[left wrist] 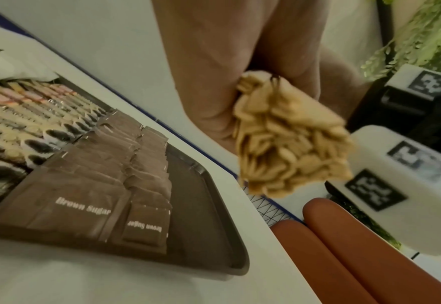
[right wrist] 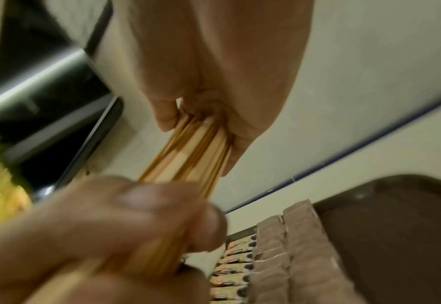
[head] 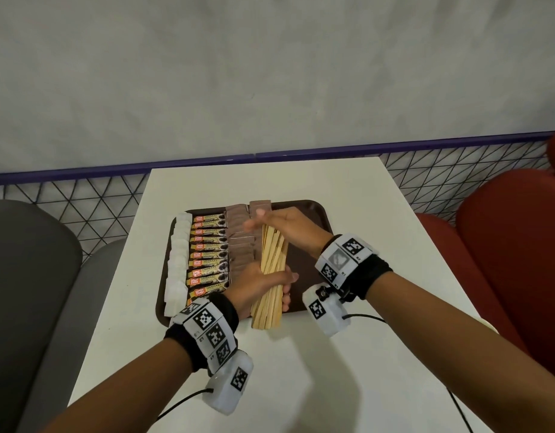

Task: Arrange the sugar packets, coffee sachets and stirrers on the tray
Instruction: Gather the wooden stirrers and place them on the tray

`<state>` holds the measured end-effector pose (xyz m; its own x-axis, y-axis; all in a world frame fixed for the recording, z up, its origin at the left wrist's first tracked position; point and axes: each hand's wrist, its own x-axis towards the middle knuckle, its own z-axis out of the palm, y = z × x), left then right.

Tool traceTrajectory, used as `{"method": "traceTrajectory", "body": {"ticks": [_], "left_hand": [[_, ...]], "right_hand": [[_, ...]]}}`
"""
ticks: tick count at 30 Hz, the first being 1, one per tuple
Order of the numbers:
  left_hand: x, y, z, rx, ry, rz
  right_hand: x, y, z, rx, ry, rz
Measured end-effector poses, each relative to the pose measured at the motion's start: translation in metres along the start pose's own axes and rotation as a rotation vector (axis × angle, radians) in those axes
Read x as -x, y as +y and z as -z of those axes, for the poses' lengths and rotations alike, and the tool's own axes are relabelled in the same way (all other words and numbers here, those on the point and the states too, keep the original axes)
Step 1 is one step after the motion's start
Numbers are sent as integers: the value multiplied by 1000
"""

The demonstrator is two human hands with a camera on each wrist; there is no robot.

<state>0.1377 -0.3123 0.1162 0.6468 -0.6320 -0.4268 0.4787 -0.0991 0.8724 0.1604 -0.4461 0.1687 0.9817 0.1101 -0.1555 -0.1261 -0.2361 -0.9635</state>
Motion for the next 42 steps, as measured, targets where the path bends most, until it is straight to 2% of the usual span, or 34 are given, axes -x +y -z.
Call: {"method": "traceTrajectory", "body": {"ticks": [6,8,10,12,14,16,18,21,23,26,28,30,33,35,37,40,42], "left_hand": [[0,-9,-3,18,23,22],[1,-7,-4,41,43,13],[1,-2,-2,73,113,-23],[0,7,2,89,200,-122],[-4,16,8,101,276,-239],[-9,27,10,107,346,-338],[-15,38,8,63,411,-418],[-20,44,-3,77,456,-526],[-23,41,-9,28,499,-564],[-27,34,-12,35,513,-575],[-30,31,-12,49,507,-556],[-32,29,-11,39,508,-526],[-35,25,-5,16,473,-468],[-36,21,-1,-8,427,-394],[-38,16,1,-50,350,-275],[-42,6,-5,-120,243,-104],[-46,0,-11,-105,195,-46]], "right_hand": [[2,4,0,119,-105,-46],[3,8,-2,84,-68,-30],[5,17,-3,-3,71,-13],[7,29,-2,-168,219,-73],[9,43,-7,-388,284,-171],[12,52,-15,-576,266,-239],[13,55,-25,-783,184,-267],[8,53,-41,-1132,32,-194],[1,52,-49,-1259,121,-214],[-3,56,-52,-1269,264,-310],[-2,59,-50,-1271,257,-321],[2,58,-48,-1231,214,-271],[8,56,-39,-930,227,-205],[9,57,-26,-733,282,-137],[11,56,-12,-601,260,-70],[8,57,0,-479,189,-106],[5,64,3,-412,180,-148]]}}
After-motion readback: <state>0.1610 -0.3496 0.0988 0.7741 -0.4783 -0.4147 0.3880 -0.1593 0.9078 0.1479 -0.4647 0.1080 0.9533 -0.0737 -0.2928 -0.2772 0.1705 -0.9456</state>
